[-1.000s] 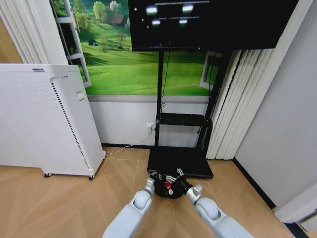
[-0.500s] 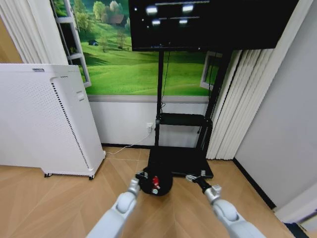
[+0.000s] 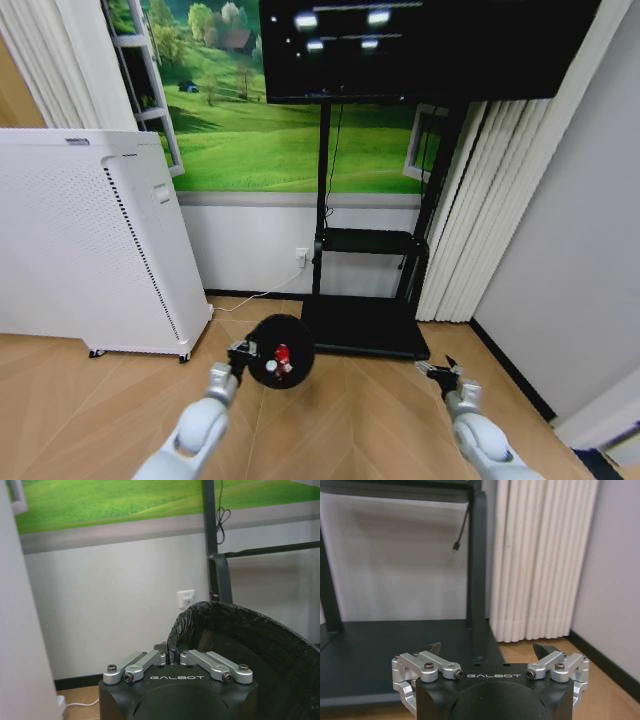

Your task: Pick up the trash bin and place the garbage on the floor into it.

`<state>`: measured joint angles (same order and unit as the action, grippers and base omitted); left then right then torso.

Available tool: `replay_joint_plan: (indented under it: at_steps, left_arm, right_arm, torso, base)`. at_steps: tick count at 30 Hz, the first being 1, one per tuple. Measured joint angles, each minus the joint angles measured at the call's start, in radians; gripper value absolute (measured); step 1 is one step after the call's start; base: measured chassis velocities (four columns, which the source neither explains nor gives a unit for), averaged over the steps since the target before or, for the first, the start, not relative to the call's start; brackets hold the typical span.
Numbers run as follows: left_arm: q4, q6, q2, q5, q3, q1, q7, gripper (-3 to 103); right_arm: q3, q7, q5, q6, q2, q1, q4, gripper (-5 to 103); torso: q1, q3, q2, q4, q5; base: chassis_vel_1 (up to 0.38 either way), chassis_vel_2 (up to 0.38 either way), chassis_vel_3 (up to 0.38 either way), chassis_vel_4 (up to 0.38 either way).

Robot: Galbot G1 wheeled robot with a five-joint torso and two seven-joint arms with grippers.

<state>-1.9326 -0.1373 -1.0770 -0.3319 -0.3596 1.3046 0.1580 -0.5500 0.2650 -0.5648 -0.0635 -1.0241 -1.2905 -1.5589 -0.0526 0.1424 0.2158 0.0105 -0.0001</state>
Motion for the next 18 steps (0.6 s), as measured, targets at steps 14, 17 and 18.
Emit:
replay_joint_plan:
  at_steps: [14, 17, 18]
  left_arm:
    - [-0.12, 0.033, -0.044, 0.018, -0.18, 0.21, -0.026, 7]
    - [-0.123, 0.046, -0.057, 0.033, -0.193, 0.232, -0.033, 7]
    - [-0.123, 0.046, -0.057, 0.033, -0.193, 0.232, -0.033, 7]
  right_arm:
    - [-0.077, 0.021, 0.022, -0.014, -0.035, -0.007, -0.109, 100]
    - [-0.067, 0.021, 0.034, -0.008, -0.052, 0.004, -0.113, 100]
    - [-0.067, 0.021, 0.034, -0.008, -0.052, 0.004, -0.113, 100]
  torso:
    - [0.0, 0.0, 0.0, 0.0003, 0.0002]
    - [0.0, 0.0, 0.0, 0.0, 0.0001]
    - [0.0, 0.0, 0.0, 0.0, 0.0001]
  base:
    - [0.0, 0.0, 0.0, 0.0]
    - [0.0, 0.0, 0.0, 0.0]
    - [0.0, 0.0, 0.0, 0.0]
